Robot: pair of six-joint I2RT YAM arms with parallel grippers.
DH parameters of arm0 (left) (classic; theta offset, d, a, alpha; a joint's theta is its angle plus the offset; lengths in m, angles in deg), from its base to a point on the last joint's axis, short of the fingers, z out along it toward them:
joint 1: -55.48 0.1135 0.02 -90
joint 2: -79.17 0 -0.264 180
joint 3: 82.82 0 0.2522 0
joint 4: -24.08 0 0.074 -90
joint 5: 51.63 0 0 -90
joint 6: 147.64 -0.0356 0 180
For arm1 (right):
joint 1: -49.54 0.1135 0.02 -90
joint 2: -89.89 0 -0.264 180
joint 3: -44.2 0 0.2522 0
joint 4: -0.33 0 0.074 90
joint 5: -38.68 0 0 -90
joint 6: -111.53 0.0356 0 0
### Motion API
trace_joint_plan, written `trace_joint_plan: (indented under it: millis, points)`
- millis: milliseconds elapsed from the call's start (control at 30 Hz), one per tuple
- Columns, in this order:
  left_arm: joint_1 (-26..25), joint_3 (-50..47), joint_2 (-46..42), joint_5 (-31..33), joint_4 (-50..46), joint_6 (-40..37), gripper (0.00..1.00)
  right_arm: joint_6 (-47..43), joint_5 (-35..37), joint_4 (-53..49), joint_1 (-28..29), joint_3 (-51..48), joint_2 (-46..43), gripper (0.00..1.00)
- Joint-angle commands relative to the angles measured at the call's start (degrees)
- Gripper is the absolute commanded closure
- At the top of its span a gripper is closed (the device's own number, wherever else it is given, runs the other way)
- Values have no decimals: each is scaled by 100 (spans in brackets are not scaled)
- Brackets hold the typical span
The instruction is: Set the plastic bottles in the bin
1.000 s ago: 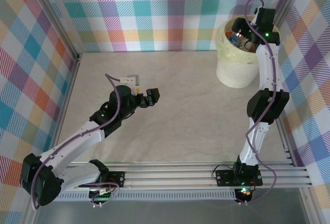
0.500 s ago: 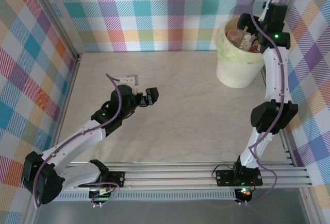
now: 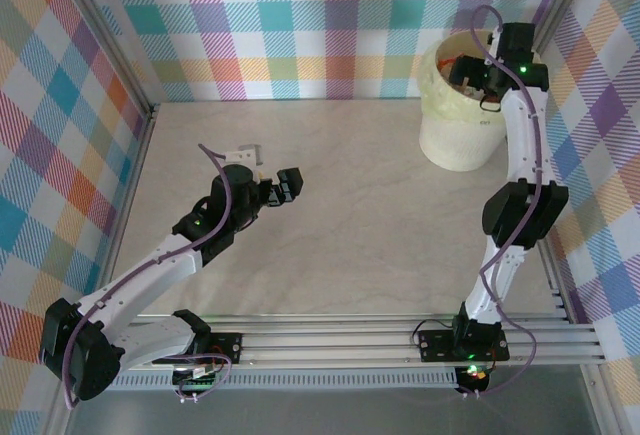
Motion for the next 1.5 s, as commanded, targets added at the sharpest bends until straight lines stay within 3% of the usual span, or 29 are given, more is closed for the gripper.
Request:
trace_joint_plan:
  millis: [0,233,400,467,700,900,1033,1200,1300,1467]
  points:
    - [73,40,-47,112,-53,91,0,-227,275,-431,36,225,36,0]
    - [137,81,-123,386,-286,71,0,-171,115,-276,39,386,-333,0]
    - [196,99,-368,1069,-615,-77,0,-26,-298,-33,40,-24,-1037,0]
    - [235,120,-488,1525,-854,-127,0,25,-494,303,37,-823,-1597,0]
    - [697,134,-675,3185,-1773,-525,0,316,-1046,2942,37,-4624,-4121,0]
    - [1214,-212,-571,4355,-1772,-721,0,704,-597,3970,36,-6992,-5609,0]
    - [1703,-661,-547,4225,-1284,-700,0,1220,-63,4490,39,-8353,-5962,0]
    - [1982,-1393,-286,3799,78,-1259,0,1183,199,4454,36,-9096,-5557,0]
    - [2110,-1831,-35,3450,959,-1571,0,1020,-26,5047,37,-9546,-5134,0]
    - [2377,-2184,672,2491,2025,-1448,0,765,-390,6178,45,-10014,-4368,0]
